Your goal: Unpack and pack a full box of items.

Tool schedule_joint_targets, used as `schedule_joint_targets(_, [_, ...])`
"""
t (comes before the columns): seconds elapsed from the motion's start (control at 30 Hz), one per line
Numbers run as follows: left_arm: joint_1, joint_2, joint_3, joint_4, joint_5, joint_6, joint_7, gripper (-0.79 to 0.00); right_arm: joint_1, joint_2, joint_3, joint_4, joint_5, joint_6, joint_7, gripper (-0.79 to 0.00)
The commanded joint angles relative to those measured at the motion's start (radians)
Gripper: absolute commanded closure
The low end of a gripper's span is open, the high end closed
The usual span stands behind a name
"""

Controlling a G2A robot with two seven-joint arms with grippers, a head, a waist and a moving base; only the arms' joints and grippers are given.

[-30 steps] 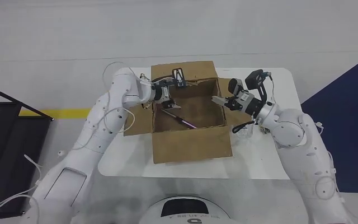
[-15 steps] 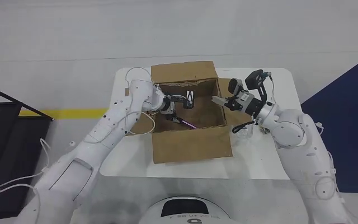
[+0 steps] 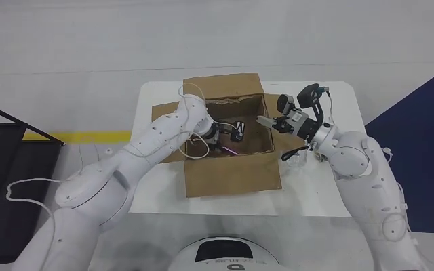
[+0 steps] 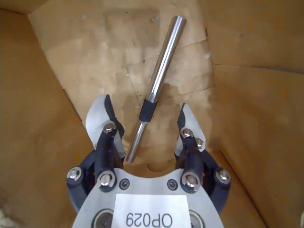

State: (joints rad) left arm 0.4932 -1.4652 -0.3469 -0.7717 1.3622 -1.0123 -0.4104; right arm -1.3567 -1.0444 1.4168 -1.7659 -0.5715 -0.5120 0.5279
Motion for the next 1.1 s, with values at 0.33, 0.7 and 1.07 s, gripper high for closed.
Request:
schedule_joint_targets(0.33, [-0.074, -0.090, 0.177, 0.189, -0.094, 0.000, 0.027, -0.502, 0.000, 0.000, 0.000, 0.000, 0.000, 0.000, 0.000, -0.785])
schedule_joint_targets(0.7, [-0.101, -0.143, 0.164, 0.306, -0.143, 0.000, 0.117, -0.089, 0.000, 0.000, 0.000, 0.000, 0.000, 0.000, 0.000, -0.785])
schedule_joint_targets(1.07, [-0.115, -0.116, 0.177, 0.292, -0.059, 0.000, 0.266, 0.000, 0.000, 0.000, 0.000, 0.000, 0.000, 0.000, 0.000, -0.785])
